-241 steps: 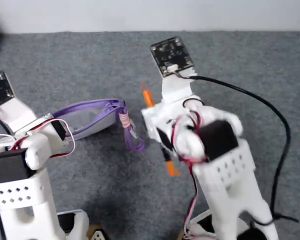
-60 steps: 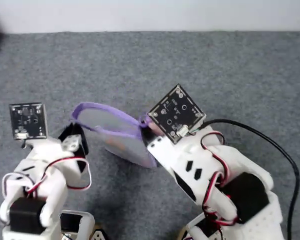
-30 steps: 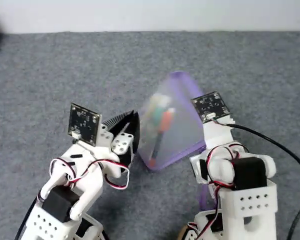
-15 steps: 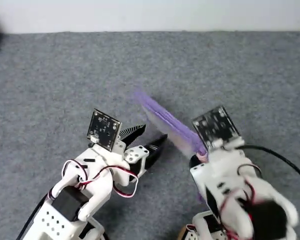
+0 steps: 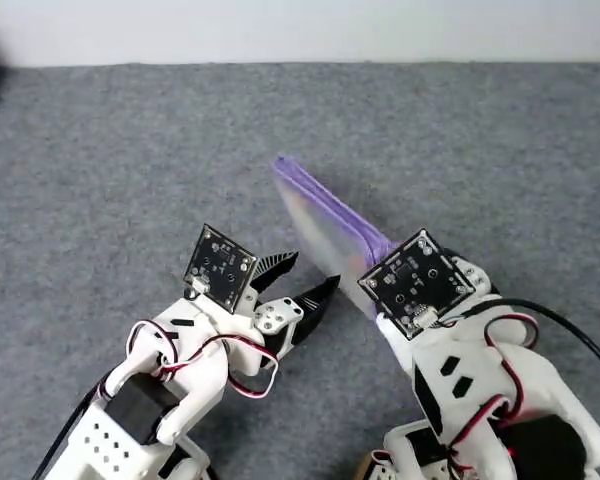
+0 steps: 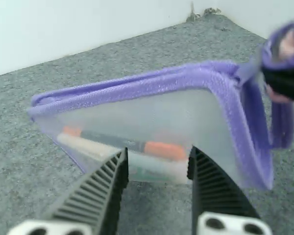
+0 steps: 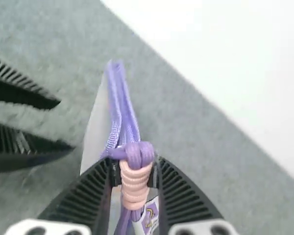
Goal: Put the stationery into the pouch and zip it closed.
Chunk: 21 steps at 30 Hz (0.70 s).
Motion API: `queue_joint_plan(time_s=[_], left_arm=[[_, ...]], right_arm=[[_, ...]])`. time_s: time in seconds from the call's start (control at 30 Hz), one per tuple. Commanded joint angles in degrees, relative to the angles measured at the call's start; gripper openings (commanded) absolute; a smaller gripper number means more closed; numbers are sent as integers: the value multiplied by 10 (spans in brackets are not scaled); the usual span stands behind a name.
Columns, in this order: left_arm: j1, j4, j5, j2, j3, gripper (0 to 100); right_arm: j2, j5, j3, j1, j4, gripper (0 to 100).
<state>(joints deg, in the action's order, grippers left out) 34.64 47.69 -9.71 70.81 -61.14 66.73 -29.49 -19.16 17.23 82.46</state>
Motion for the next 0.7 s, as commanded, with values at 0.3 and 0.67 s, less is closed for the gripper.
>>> queue_joint_plan(time_s=[0.3, 0.67], left_arm=[[-67, -18, 49, 11, 31, 199], [-74, -18, 115, 11, 67, 200]], right_arm=[[6, -140, 18, 5, -90, 8], [11, -243, -62, 155, -160, 8]])
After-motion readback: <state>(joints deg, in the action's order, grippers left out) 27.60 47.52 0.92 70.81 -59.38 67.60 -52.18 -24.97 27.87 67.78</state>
